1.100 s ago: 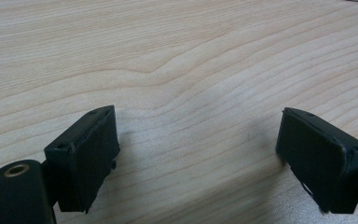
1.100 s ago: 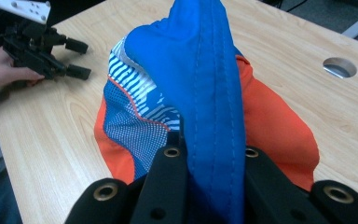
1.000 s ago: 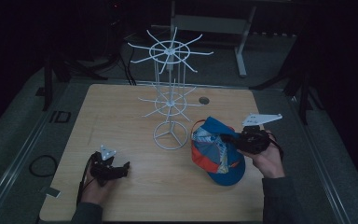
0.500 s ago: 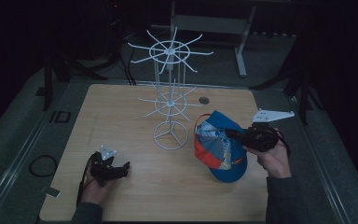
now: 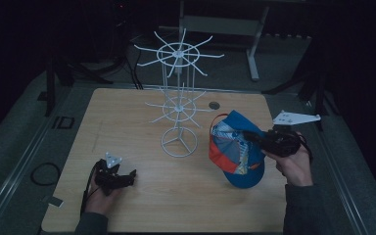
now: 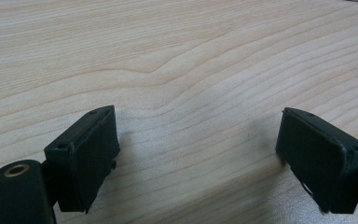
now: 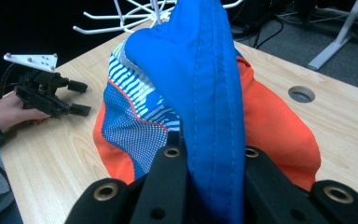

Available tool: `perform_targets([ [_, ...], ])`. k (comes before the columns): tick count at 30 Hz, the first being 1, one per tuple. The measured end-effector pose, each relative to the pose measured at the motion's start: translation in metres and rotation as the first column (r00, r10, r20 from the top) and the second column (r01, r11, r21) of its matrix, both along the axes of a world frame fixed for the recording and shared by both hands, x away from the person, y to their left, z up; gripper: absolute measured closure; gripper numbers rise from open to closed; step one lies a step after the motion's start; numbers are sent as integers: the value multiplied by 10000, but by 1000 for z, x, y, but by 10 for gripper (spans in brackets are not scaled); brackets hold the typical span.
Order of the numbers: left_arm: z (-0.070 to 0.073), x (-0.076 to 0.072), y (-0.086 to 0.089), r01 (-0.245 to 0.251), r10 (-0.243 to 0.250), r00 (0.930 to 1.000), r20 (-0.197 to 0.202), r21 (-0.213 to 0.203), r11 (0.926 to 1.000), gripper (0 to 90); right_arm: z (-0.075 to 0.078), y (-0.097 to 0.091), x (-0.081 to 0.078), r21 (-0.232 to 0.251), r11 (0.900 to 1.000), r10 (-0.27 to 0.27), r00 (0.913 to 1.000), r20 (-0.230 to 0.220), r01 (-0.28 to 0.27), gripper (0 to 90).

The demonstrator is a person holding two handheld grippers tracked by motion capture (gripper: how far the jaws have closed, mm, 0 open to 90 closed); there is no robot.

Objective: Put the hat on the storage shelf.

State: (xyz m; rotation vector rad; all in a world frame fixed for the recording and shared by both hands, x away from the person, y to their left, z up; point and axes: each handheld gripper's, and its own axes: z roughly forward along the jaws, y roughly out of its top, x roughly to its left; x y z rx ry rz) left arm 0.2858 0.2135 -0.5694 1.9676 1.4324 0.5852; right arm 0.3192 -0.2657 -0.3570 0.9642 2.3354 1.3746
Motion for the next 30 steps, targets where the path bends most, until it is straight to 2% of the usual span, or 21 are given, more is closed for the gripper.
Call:
perform_targets([
  [26, 0, 0, 0, -4, 4, 10000, 1, -5, 10000, 133, 29, 1, -3, 695, 9976, -2, 9983, 591, -39, 878],
  [30, 0, 0, 0, -5, 5, 10000, 2, -5, 10000, 133, 31, 0, -3, 983, 9951, 30, 9979, 650, -94, 878],
])
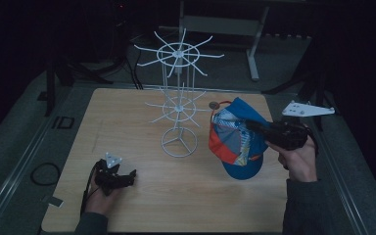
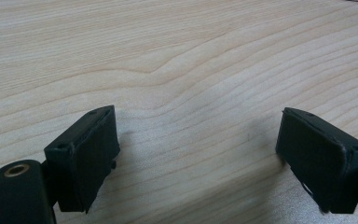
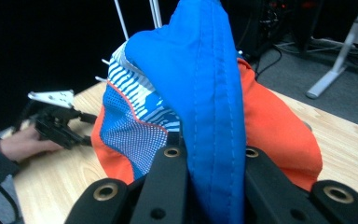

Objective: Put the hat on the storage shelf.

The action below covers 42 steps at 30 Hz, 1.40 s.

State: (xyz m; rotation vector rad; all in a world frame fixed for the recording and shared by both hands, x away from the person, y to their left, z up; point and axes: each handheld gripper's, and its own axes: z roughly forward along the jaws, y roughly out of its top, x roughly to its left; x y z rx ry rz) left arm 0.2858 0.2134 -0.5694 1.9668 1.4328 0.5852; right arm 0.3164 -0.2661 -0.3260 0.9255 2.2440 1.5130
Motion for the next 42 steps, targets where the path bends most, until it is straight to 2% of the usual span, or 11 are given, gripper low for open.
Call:
perform_targets([
  [17, 0, 0, 0, 7, -7, 10000, 1, 11, 10000, 133, 16, 0, -3, 764, 9970, 120, 9994, 331, -145, 878],
  [35, 0, 0, 0, 4, -4, 10000, 4, 7, 10000, 133, 35, 4, -8, 953, 9950, 214, 9970, 745, -285, 878],
  [42, 0, 0, 0, 7, -7, 10000, 4, 11, 10000, 133, 41, 4, -9, 1192, 9922, 269, 9957, 883, -374, 878],
])
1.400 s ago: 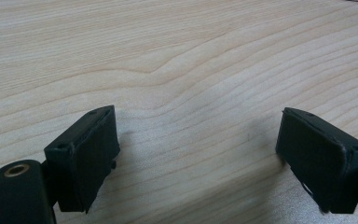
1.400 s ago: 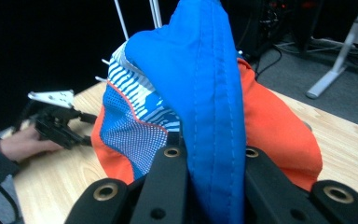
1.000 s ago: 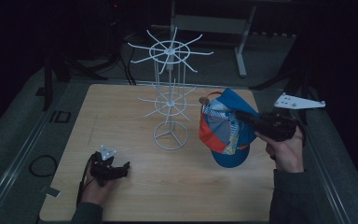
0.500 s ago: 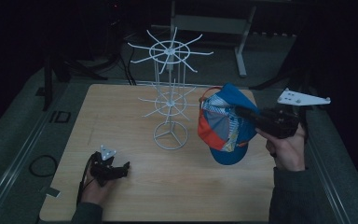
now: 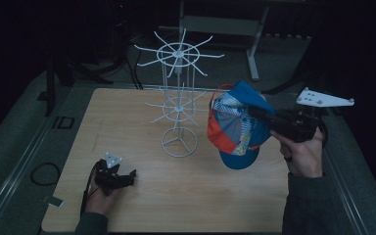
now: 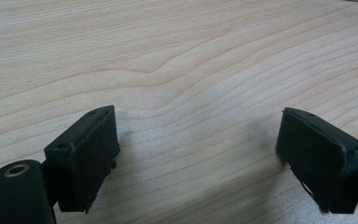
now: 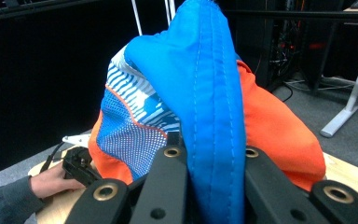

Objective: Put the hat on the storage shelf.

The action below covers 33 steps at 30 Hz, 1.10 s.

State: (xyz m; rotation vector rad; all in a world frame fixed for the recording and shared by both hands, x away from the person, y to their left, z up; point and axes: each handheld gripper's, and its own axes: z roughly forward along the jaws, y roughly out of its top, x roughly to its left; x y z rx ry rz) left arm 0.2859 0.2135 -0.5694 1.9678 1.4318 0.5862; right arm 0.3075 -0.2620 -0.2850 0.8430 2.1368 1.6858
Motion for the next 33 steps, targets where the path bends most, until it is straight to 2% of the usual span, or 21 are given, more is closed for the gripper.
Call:
perform_targets([
  [14, 0, 0, 0, -1, 1, 10000, -2, -2, 10000, 133, 13, 1, -1, 349, 9993, 122, 9995, 283, -132, 878],
  [33, 0, 0, 0, -1, 1, 10000, -2, -3, 10000, 133, 30, 2, -7, 577, 9980, 201, 9974, 687, -241, 879],
])
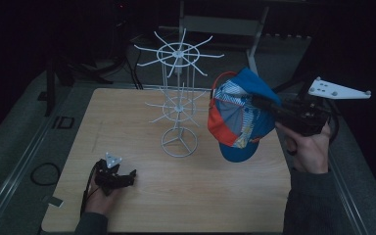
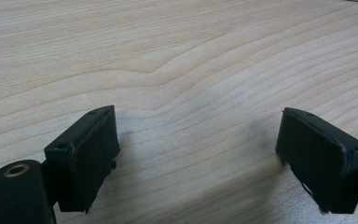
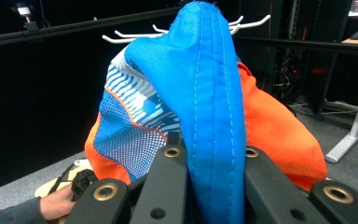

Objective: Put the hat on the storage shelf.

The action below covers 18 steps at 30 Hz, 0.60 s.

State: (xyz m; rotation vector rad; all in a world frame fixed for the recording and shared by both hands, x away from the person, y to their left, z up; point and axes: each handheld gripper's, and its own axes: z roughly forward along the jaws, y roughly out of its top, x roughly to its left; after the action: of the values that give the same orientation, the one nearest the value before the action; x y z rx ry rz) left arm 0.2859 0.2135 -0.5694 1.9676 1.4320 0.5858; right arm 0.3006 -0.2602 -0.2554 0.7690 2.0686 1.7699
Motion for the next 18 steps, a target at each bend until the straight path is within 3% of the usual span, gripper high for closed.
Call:
perform_targets([
  [18, 0, 0, 0, -4, 4, 10000, 3, -5, 10000, 133, 11, 5, -5, 348, 9989, 289, 9991, 296, -299, 878],
])
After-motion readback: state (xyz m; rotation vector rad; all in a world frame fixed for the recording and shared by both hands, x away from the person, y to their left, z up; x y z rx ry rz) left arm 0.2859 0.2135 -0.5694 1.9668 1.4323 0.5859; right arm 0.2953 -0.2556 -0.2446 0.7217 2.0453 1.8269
